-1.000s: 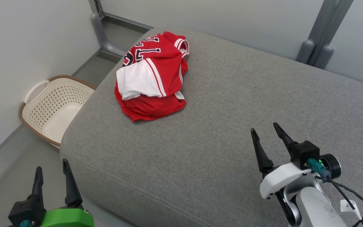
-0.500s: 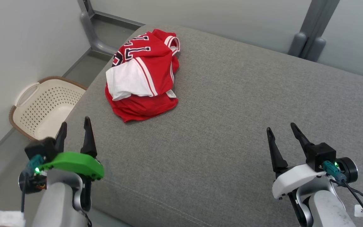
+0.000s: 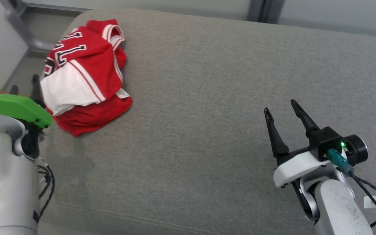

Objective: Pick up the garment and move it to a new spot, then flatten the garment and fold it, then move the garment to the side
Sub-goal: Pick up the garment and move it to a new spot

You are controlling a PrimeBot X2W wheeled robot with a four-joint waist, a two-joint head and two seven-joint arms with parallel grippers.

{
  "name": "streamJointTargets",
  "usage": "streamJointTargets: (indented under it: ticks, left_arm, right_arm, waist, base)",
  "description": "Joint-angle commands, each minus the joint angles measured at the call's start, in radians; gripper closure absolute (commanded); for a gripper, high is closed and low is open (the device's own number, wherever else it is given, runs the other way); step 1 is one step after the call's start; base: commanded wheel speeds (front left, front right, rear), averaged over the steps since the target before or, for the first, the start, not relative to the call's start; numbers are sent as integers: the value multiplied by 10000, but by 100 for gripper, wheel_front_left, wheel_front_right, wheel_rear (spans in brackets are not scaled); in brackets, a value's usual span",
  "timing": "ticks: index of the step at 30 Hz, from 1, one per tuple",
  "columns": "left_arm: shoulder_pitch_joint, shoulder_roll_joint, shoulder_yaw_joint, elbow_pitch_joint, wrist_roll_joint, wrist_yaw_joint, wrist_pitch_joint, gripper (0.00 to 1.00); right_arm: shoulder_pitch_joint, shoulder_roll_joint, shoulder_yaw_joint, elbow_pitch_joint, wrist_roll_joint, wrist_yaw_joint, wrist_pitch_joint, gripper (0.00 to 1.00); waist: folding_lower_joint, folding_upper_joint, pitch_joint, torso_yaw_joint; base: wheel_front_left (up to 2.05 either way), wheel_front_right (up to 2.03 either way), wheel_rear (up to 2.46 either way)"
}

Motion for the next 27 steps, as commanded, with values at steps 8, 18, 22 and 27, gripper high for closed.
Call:
streamJointTargets:
  ticks: [8, 18, 22, 27]
  left_arm:
    - [-1083, 705, 366, 517, -528, 106, 971, 0]
    - [-1203, 1341, -156, 945, 275, 1635, 2111, 0]
    - [-1125, 1353, -313, 746, 384, 1635, 2223, 100]
    - [-1103, 1565, -521, 281, 549, 1548, 2197, 100]
  right_arm:
    - [-5, -32, 32, -407, 80, 1, 24, 0]
    - [57, -34, 184, -455, 196, 1, -64, 0]
    - [52, -32, 203, -383, 285, 1, -74, 0]
    - [-41, -34, 213, -230, 518, 1, -188, 0]
  waist:
    - [-2, 0, 1744, -2349]
    - [-2, 0, 1922, -2771]
    - [-2, 0, 1823, -2683]
    - [-2, 0, 1545, -2472]
  base:
    - [0, 0, 0]
    - [0, 0, 0]
    - [0, 0, 0]
    - [0, 0, 0]
